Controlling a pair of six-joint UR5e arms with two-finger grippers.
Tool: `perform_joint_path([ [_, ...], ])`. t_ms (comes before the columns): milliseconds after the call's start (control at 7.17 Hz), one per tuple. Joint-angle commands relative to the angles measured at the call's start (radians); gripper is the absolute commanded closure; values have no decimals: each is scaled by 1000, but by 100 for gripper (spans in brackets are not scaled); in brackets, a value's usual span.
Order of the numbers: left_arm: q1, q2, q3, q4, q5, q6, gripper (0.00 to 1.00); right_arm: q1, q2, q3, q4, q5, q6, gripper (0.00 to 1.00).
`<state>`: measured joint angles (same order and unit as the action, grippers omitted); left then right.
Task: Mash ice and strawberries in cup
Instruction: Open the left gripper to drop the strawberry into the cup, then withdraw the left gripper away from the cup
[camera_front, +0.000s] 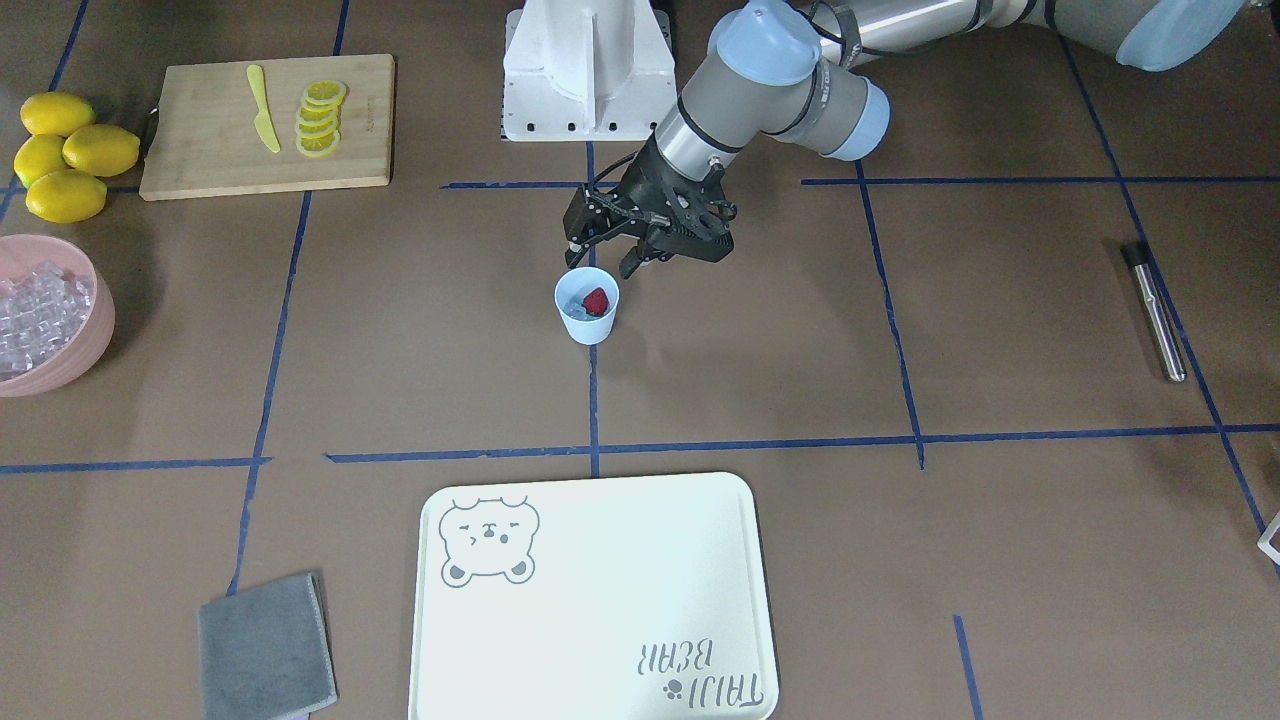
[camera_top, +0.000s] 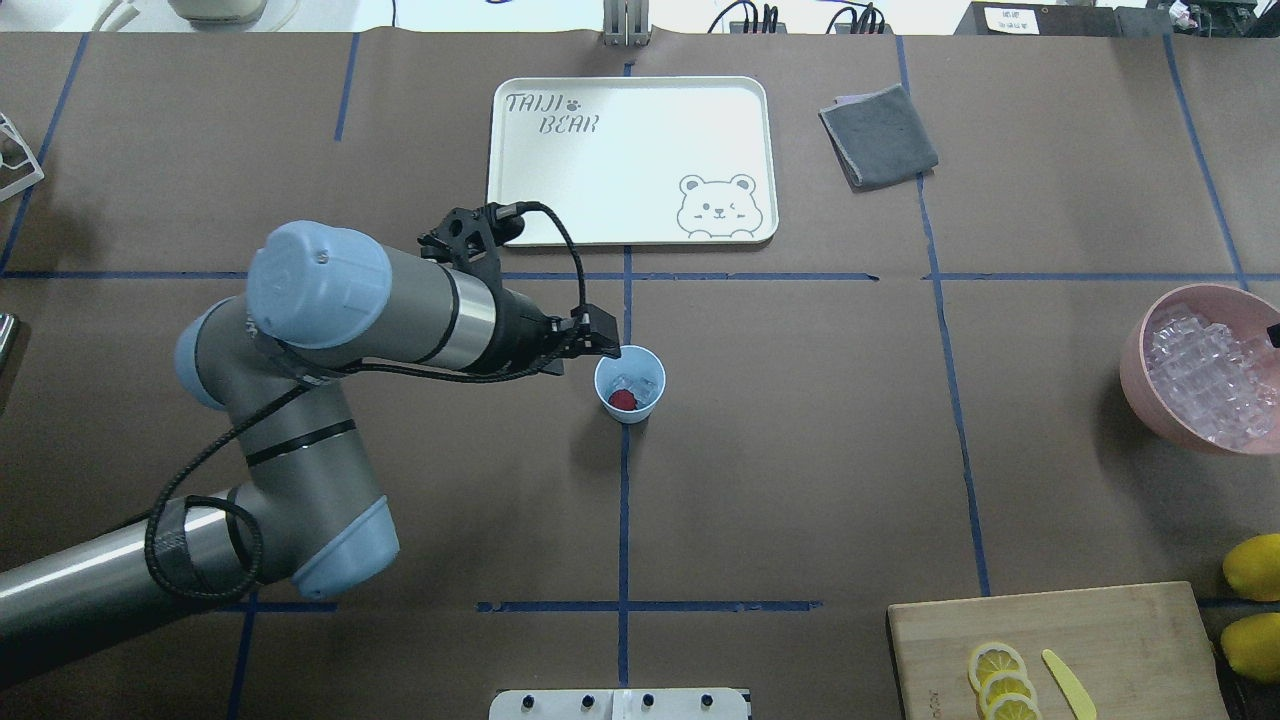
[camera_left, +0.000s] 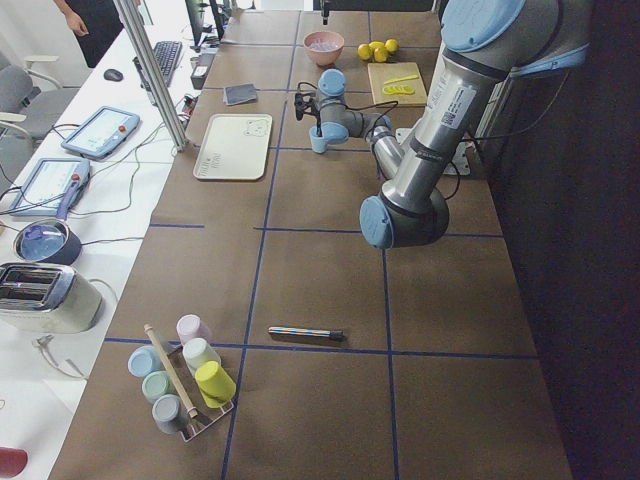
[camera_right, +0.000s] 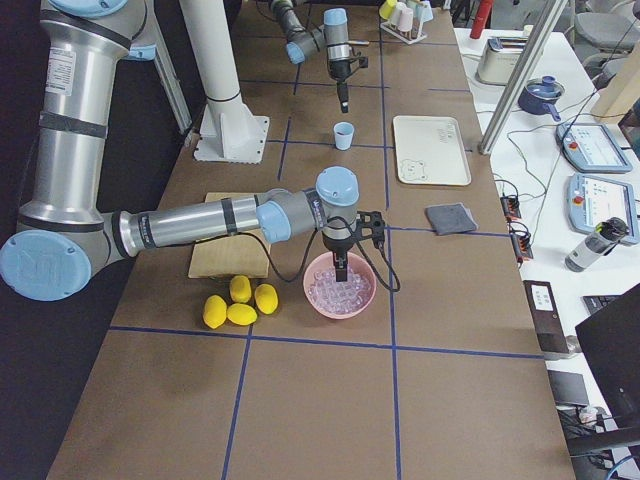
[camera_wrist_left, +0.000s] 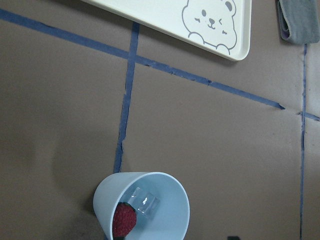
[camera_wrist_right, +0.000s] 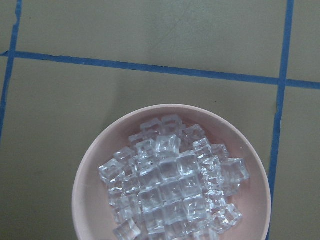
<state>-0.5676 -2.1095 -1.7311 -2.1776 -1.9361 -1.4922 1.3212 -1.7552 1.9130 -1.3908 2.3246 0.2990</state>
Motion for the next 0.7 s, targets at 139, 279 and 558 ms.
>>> perform_joint_path([
  [139,-243,246,-62,1,-263,293,27,87,51,-60,-89,-4,-180,0],
  [279,-314,385,-73,1,-303,499,27,114,57,-63,-134,-7,-246,0],
  [558,-461,549,-52,2,-339,819,28,151,56,-80,-149,-16,-311,0],
])
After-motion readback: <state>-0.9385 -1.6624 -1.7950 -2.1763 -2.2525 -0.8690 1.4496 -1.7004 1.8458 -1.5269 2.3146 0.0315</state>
